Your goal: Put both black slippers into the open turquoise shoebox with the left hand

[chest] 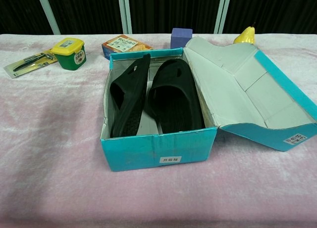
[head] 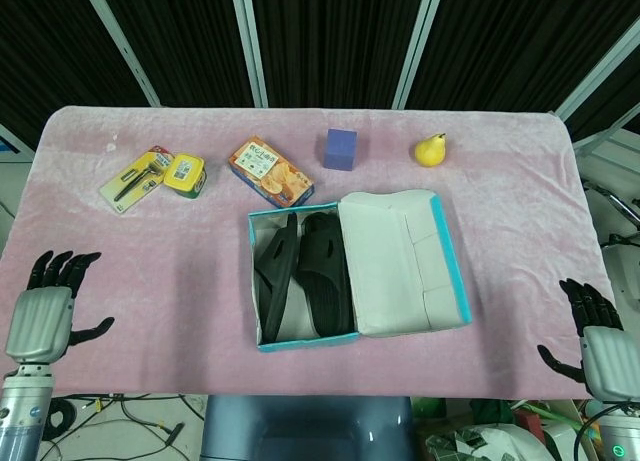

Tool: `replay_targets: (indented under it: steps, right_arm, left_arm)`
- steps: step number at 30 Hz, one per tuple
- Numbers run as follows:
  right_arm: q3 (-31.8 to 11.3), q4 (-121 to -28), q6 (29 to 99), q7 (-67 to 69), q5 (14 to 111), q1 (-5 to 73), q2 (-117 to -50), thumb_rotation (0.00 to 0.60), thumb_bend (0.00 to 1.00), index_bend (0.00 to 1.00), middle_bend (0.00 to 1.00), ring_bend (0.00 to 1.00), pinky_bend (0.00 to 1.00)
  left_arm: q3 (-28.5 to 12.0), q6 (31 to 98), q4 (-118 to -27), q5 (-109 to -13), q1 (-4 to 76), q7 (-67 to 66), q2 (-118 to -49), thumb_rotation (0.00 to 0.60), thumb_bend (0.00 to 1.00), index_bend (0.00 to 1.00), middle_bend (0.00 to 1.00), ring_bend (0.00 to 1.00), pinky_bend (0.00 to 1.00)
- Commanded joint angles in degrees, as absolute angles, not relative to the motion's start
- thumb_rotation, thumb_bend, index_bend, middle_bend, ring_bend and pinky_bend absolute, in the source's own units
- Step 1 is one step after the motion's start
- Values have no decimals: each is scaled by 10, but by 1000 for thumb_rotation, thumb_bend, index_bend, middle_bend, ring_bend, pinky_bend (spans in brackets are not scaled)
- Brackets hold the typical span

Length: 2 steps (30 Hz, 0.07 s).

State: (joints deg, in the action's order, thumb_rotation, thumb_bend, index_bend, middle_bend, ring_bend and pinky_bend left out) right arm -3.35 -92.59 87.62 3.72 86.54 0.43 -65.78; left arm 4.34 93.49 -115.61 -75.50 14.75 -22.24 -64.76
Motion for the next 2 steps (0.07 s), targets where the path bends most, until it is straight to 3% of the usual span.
replay_targets:
  steps: [1,2]
  right_arm:
    - [-33,-931,884,29,869,2,-657,600,129,0,57,0,104]
    - [-34,-932,887,25,870,1,-657,600,129,0,56,0,104]
  left_arm:
    - [65,960,-1149,-784,115,-201,-641,600,0,159,198,101,65]
    - [71,968,-1146,-793,106,-195,-641,600,0,159,199,101,65]
